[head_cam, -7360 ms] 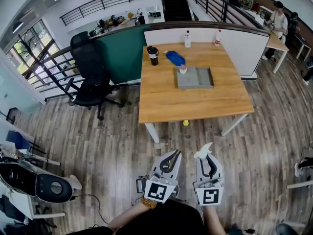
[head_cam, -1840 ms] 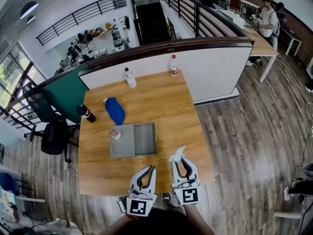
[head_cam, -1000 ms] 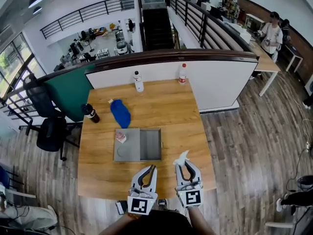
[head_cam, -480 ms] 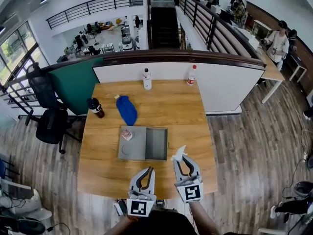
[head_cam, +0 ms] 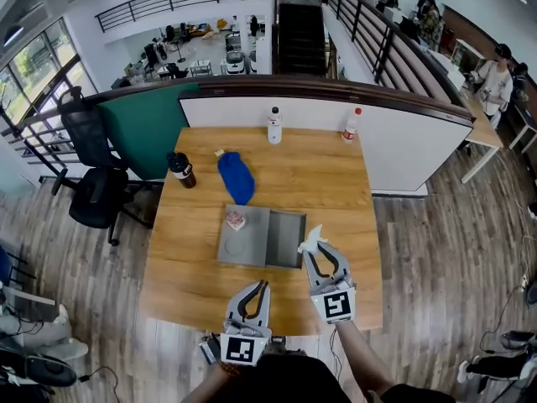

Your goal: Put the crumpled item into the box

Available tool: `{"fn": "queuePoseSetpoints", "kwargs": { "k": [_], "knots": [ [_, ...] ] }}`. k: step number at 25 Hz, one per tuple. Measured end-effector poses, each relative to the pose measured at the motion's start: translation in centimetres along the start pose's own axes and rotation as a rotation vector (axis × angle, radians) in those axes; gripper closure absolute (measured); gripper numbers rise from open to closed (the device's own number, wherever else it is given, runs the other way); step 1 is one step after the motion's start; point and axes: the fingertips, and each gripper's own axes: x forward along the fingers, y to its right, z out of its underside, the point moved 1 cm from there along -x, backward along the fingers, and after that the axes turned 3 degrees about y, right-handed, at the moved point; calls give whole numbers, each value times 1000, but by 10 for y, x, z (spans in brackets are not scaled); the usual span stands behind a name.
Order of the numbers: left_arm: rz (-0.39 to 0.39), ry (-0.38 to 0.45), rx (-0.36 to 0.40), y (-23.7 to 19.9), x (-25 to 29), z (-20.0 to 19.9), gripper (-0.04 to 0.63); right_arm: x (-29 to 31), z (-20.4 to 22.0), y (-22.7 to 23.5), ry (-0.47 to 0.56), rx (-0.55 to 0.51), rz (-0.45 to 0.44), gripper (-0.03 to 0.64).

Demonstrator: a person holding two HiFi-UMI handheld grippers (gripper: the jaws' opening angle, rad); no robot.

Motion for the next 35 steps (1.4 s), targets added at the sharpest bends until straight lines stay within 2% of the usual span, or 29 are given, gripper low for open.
{"fn": "queuePoseSetpoints", "kwargs": {
  "k": [8,13,19,29,35],
  "knots": [
    [-54,-61,-34,-21,-16,4,558,41,8,1,5,-29,-46,523],
    [-42,-1,-41,-29,1,-11,558,73,14,12,-19,-83,-55,523],
    [-28,24,13,-37,-3,-12,558,101,61,-10,-124,-123,-131,523],
    [-62,22,-23,-62,-12,-2,558,136,127,-52,-258,-136,-218,523],
    [-81,24,-35,-78,-14,3,558,145,166,-57,-343,-147,-227,523]
  ]
}}
